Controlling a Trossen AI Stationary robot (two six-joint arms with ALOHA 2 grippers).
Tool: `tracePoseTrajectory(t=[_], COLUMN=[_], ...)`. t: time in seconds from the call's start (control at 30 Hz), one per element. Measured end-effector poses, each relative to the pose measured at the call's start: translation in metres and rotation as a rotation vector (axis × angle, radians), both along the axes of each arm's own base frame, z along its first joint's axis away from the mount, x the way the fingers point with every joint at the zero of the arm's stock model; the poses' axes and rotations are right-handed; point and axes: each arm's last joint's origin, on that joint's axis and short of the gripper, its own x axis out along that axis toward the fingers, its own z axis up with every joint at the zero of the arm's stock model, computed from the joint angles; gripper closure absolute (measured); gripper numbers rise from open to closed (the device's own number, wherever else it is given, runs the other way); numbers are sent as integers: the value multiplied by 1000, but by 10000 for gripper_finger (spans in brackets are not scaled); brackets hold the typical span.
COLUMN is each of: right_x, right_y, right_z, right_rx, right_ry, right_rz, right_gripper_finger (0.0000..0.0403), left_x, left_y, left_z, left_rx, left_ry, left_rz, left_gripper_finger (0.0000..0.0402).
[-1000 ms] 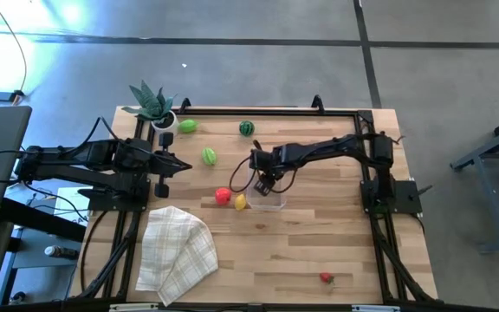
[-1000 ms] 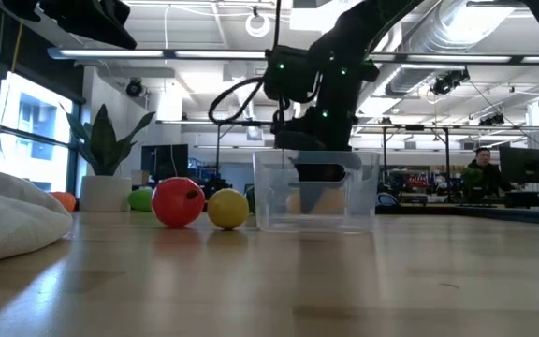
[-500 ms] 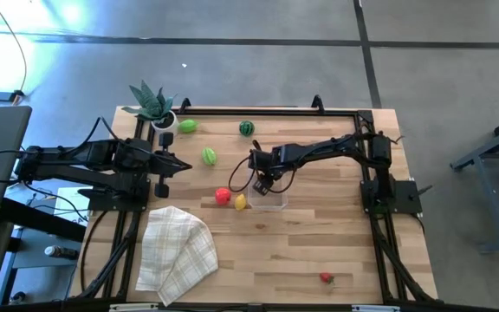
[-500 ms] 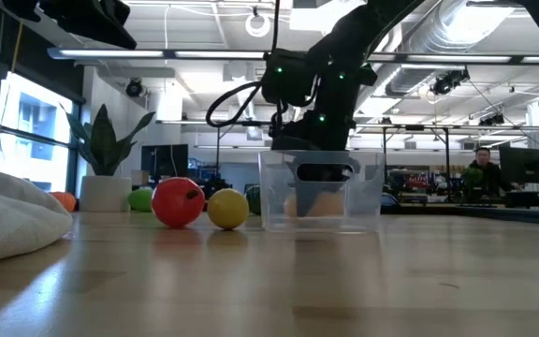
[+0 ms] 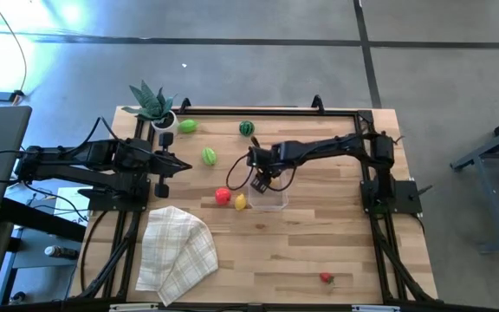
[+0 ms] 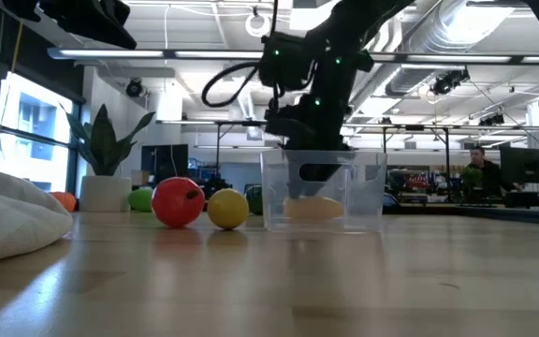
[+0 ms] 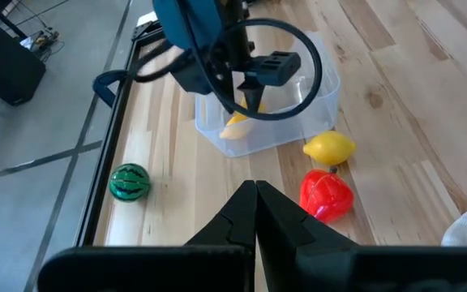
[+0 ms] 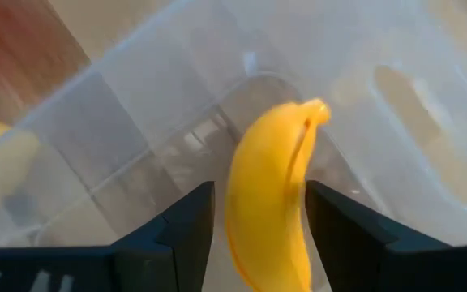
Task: Pick and placing Produce into tupperware
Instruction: Put the banana into the transparent bin, then put the strawberry into the transparent bin
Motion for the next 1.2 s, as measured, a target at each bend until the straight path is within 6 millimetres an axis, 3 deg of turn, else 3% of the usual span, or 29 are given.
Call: tracePoseTrajectory(t=[0.27,0.47,0.63,0.8,0.97,1.2], right_x=[6,2,-20,-64,-119,-171], right_y=[17,55,99,147,187,247], right_z=[41,93,139,171,169,127], right_rx=[-49,-134,-216,-242,-116,139], right_ry=[73,125,114,33,-53,-65], right_rz=[8,-12,-68,-209,-409,-742], right_gripper_finger=[218,218,218,218,218,218], left_x=[0,0,0,0,0,0], left_y=[0,0,0,0,0,0], left_z=[0,0,0,0,0,0], left_rx=[0,0,0,0,0,0], left_ry=[0,0,0,0,0,-1], left_rz=[0,0,0,0,0,0], left_gripper_finger=[401,401,401,401,401,401])
